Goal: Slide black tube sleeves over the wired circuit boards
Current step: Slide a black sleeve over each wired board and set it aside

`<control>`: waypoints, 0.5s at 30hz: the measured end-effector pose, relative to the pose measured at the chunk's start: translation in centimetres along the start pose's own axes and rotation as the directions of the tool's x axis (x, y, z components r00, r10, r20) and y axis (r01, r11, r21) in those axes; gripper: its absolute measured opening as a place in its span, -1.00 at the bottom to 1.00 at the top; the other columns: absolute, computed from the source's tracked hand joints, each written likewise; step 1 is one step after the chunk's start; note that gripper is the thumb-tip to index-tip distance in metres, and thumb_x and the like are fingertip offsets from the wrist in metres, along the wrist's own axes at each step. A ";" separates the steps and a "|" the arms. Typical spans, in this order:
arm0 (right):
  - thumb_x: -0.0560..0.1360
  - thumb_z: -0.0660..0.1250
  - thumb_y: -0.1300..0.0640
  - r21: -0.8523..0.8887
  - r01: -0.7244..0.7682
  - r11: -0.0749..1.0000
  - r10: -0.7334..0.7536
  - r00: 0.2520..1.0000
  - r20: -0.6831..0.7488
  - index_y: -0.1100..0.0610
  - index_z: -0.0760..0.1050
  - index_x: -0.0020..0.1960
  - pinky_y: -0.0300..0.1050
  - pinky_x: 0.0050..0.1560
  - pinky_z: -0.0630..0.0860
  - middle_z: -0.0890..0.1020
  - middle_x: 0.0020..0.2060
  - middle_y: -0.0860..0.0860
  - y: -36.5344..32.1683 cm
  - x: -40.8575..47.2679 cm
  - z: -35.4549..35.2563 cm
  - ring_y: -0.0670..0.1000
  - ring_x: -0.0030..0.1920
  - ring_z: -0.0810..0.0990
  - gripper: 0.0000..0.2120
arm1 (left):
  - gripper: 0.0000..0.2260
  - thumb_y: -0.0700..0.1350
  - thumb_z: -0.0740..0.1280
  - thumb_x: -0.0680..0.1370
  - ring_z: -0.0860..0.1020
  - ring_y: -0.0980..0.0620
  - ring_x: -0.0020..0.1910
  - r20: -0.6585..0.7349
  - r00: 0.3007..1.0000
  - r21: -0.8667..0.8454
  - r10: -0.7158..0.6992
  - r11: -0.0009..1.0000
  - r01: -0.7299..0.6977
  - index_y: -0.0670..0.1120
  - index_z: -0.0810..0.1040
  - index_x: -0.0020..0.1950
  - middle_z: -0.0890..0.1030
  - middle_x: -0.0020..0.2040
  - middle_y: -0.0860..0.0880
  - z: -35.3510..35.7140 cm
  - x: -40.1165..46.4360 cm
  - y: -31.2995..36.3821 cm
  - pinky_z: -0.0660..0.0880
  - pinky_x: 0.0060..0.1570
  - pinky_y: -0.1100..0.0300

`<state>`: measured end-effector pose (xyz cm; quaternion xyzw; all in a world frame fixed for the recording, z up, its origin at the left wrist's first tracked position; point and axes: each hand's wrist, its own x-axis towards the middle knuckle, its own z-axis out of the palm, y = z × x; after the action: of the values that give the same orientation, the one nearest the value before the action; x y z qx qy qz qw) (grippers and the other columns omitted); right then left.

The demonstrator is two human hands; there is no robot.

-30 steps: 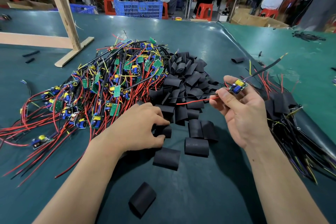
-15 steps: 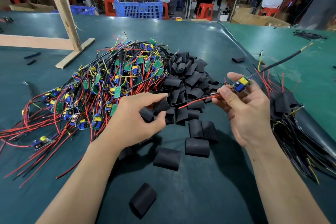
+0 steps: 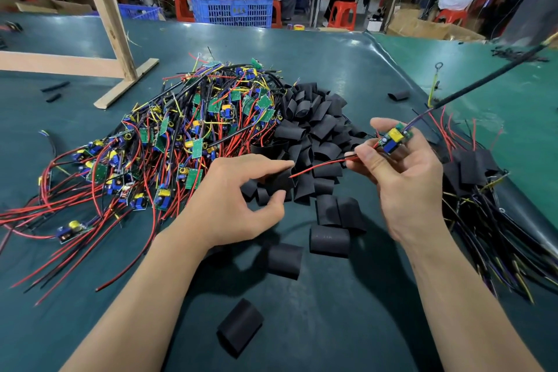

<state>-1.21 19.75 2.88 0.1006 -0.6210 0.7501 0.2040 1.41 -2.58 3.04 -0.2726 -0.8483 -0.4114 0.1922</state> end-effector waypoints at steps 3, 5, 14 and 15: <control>0.52 0.34 0.43 -0.024 0.008 1.000 -0.008 1.000 -0.006 0.06 0.56 0.09 -0.19 -0.12 0.62 0.61 -0.26 -0.08 -0.1 -0.1 0.0 -0.01 -0.25 0.67 -0.69 | -0.65 -0.25 0.39 0.40 0.58 0.08 -0.25 0.000 1.000 -0.003 0.004 1.000 -0.004 -0.11 0.64 0.18 0.66 -0.17 -0.02 -0.1 -0.1 -0.2 0.48 -0.19 0.32; 0.52 0.34 0.42 -0.036 0.007 0.999 -0.008 1.000 -0.005 0.06 0.56 0.10 -0.20 -0.12 0.62 0.62 -0.26 -0.09 -0.2 -0.1 0.0 -0.02 -0.24 0.67 -0.69 | -0.65 -0.25 0.38 0.40 0.59 0.10 -0.21 -0.005 1.000 -0.016 0.004 1.000 -0.004 -0.12 0.64 0.18 0.67 -0.16 -0.02 -0.2 -0.1 -0.2 0.46 -0.14 0.36; 0.48 0.39 0.41 0.008 -0.011 1.000 0.011 1.000 -0.026 0.07 0.57 0.07 -0.19 -0.17 0.62 0.63 -0.28 -0.05 -0.2 -0.3 0.6 0.01 -0.30 0.67 -0.71 | -0.65 -0.22 0.41 0.41 0.58 0.18 -0.17 -0.032 0.999 0.033 0.043 0.999 -0.042 -0.16 0.64 0.20 0.64 -0.07 -0.02 0.1 -0.1 -0.3 0.53 -0.11 0.28; 0.47 0.40 0.41 -0.002 -0.007 1.000 0.007 0.999 -0.037 0.07 0.57 0.06 -0.19 -0.18 0.62 0.63 -0.29 -0.05 -0.2 -0.4 0.6 0.01 -0.31 0.67 -0.71 | -0.65 -0.21 0.42 0.41 0.59 0.19 -0.13 -0.028 0.999 0.039 0.045 0.998 -0.044 -0.17 0.64 0.20 0.64 -0.05 -0.02 0.1 -0.1 -0.4 0.52 -0.07 0.29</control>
<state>-0.85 19.10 3.08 0.0844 -0.6182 0.7520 0.2126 1.22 -2.76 2.70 -0.2817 -0.8469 -0.3944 0.2188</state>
